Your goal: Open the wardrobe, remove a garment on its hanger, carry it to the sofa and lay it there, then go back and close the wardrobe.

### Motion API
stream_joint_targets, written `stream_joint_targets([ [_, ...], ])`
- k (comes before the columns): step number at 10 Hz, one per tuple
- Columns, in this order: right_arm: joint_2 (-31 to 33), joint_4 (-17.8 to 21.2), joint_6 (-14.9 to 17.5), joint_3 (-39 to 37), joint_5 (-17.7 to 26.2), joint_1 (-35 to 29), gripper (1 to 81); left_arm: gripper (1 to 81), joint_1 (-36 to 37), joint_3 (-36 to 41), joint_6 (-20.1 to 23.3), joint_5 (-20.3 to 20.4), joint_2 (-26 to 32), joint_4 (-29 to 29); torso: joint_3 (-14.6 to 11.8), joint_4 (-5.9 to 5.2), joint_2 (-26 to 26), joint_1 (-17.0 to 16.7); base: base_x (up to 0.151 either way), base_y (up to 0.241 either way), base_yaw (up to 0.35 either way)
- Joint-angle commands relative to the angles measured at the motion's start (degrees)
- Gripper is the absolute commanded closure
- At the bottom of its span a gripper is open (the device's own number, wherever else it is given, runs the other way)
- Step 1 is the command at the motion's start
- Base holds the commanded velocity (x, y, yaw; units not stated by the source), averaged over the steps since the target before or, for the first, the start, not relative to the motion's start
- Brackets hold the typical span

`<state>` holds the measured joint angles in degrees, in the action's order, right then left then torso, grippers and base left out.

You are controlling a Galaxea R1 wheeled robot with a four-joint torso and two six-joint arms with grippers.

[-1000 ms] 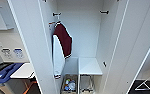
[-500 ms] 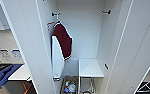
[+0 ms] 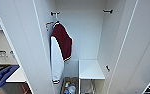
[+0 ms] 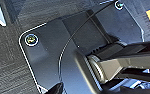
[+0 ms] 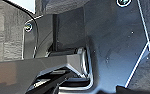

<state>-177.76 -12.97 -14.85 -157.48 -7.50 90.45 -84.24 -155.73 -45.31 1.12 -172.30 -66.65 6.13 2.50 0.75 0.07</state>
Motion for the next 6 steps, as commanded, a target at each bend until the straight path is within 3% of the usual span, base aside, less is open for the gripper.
stream_joint_targets([
  [1, -0.5, -0.5, 0.2, 0.3, 3.0, -1.4, 1.0, 1.0, 2.0, 0.0, -0.3, -2.7, 0.5, 0.2, 0.0, 0.00, 0.0, 0.0, 0.000, 0.000, 0.000],
  [4, -0.4, -0.5, 0.2, 0.0, 3.0, -1.5, 1.0, 1.0, 1.9, 0.0, -1.4, -3.1, 0.4, 1.9, 0.0, -0.02, 0.0, 0.0, 0.000, 0.000, 0.000],
  [6, -0.3, -0.5, 0.1, 0.0, 3.0, -1.7, 1.0, 1.0, 1.2, 0.0, -2.8, -4.9, 0.8, 9.8, 0.0, 0.00, 0.0, 0.0, 0.000, 0.000, 0.000],
])
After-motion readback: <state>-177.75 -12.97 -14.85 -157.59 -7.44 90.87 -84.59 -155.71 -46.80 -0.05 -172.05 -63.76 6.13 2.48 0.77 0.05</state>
